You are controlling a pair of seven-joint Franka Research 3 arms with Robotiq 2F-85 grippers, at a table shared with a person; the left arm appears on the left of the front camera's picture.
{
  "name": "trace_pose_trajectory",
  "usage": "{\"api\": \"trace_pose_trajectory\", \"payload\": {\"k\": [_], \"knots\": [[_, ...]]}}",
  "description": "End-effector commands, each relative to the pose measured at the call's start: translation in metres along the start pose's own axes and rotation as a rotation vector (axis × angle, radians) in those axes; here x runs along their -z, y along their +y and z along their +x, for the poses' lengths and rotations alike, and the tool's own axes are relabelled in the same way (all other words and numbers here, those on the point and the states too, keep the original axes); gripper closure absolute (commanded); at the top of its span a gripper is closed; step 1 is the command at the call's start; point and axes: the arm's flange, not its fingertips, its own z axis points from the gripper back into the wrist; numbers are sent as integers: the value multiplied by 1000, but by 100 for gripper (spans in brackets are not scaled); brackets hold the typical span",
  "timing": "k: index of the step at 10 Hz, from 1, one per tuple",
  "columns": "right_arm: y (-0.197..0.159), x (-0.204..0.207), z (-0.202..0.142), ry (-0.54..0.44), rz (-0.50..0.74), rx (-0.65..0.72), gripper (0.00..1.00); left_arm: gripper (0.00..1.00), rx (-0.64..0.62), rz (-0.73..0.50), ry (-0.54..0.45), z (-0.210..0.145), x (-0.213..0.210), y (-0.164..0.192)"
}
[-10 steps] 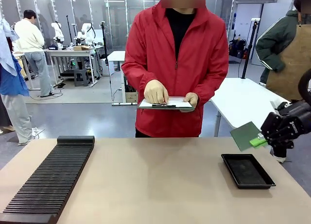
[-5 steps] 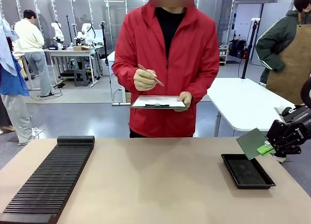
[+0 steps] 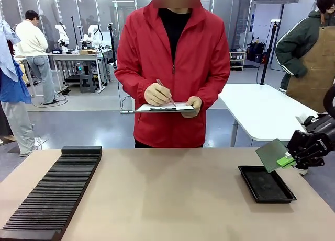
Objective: Inspect the PCB.
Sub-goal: Place the Blank PCB in the ESD tray.
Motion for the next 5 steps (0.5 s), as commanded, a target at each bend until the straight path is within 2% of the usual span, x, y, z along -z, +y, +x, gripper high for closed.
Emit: {"api": "trace_pose_trajectory", "payload": {"k": [1, 5], "knots": [[-17, 11, 31, -3, -48, -43, 97, 0, 1, 2, 0, 0, 0, -3], [-45, 29, 60, 11, -108, -31, 97, 0, 1, 2, 0, 0, 0, -3]]}}
